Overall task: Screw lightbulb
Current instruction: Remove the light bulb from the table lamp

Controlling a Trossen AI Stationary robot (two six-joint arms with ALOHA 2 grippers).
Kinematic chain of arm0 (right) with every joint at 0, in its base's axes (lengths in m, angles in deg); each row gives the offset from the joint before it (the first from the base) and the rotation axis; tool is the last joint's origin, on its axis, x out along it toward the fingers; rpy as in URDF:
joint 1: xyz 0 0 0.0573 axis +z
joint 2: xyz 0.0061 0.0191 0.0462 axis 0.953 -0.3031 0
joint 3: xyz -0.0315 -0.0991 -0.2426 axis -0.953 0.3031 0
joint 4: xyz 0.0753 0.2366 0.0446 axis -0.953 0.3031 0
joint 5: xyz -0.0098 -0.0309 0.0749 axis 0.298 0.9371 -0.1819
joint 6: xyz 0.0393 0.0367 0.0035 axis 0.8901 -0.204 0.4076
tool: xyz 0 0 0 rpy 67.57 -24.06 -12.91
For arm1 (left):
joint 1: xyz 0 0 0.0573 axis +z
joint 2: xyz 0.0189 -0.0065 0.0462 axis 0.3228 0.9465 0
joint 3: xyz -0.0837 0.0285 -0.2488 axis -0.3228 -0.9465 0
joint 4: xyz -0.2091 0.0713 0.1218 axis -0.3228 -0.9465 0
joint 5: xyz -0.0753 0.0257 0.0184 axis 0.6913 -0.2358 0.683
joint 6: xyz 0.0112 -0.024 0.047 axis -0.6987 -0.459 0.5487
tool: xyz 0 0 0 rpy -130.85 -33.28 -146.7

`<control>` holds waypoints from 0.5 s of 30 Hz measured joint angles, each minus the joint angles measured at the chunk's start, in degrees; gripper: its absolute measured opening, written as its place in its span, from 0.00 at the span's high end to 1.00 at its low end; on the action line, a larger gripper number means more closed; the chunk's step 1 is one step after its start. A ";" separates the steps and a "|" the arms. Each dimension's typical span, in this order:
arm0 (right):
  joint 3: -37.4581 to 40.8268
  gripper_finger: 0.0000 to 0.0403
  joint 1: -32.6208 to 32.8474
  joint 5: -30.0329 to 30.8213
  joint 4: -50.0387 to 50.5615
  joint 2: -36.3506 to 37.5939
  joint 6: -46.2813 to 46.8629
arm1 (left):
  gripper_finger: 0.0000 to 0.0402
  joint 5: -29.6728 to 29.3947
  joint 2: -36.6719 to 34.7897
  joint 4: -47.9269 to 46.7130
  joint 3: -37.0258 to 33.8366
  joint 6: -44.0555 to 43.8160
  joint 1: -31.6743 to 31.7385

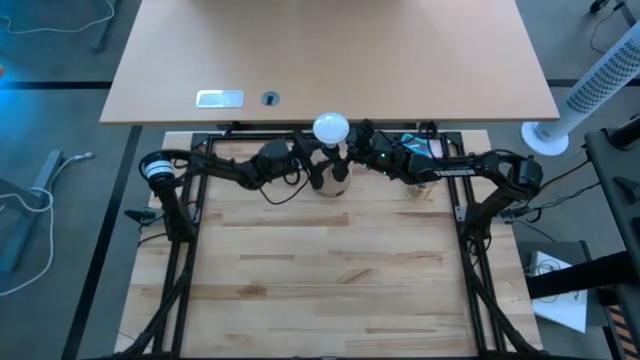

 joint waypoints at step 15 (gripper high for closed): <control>-0.03 0.21 0.00 0.00 -0.74 -0.50 1.16 | 0.60 0.66 0.00 -3.24 1.51 1.10 0.06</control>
